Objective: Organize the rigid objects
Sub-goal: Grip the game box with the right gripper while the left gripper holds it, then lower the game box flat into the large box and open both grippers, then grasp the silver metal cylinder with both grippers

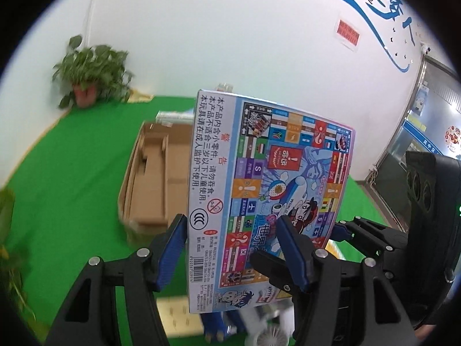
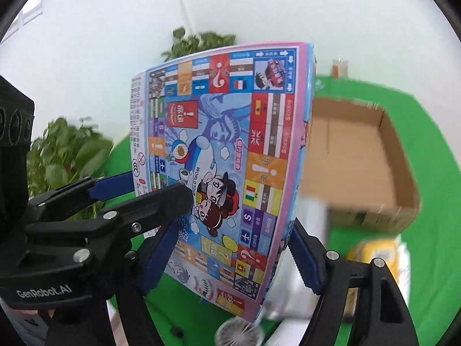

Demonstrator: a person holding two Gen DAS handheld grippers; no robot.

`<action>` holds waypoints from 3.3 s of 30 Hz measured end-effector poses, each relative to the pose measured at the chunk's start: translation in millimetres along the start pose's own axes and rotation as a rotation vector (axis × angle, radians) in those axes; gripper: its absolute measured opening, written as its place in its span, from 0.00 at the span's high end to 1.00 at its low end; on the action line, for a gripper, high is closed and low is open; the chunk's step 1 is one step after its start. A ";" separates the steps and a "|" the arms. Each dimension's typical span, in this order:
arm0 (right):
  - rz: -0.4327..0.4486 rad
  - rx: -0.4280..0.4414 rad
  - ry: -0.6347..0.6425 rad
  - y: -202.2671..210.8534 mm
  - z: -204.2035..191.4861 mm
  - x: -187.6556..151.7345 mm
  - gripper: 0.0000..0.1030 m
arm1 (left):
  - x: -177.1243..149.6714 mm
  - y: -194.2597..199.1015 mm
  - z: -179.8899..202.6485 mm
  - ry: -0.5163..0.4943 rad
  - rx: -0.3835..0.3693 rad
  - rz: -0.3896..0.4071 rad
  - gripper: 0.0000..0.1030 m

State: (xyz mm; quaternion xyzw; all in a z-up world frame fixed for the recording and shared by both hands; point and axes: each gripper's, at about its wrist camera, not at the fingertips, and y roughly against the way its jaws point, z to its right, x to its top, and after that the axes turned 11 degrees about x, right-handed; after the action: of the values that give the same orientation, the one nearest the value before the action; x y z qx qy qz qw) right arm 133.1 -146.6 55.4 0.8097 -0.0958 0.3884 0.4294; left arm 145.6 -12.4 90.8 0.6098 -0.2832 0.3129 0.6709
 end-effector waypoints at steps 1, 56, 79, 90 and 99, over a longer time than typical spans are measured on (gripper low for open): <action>0.004 -0.002 0.002 1.3 4.6 13.0 0.28 | 13.5 -4.0 3.3 -0.004 0.004 0.010 0.39; -0.308 0.037 -0.334 -159.5 197.2 64.7 0.78 | -14.4 -39.1 -37.8 -0.030 0.234 0.073 0.01; 0.095 -0.138 -0.057 71.3 89.4 -34.7 0.04 | -32.3 -65.4 -10.4 0.180 -0.164 -0.216 0.01; 0.000 -0.120 -0.088 34.7 66.1 -80.2 0.03 | -58.6 -93.6 21.3 0.238 -0.306 -0.392 0.01; -0.068 -0.060 -0.164 9.0 80.0 -82.3 0.09 | -59.9 -151.8 43.9 0.220 -0.326 -0.565 0.02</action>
State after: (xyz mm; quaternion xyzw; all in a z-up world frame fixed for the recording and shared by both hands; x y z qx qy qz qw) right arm 116.4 -228.4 -23.9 0.8284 -0.1145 0.3030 0.4570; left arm 223.2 -69.8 -48.0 0.5115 -0.0753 0.1291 0.8462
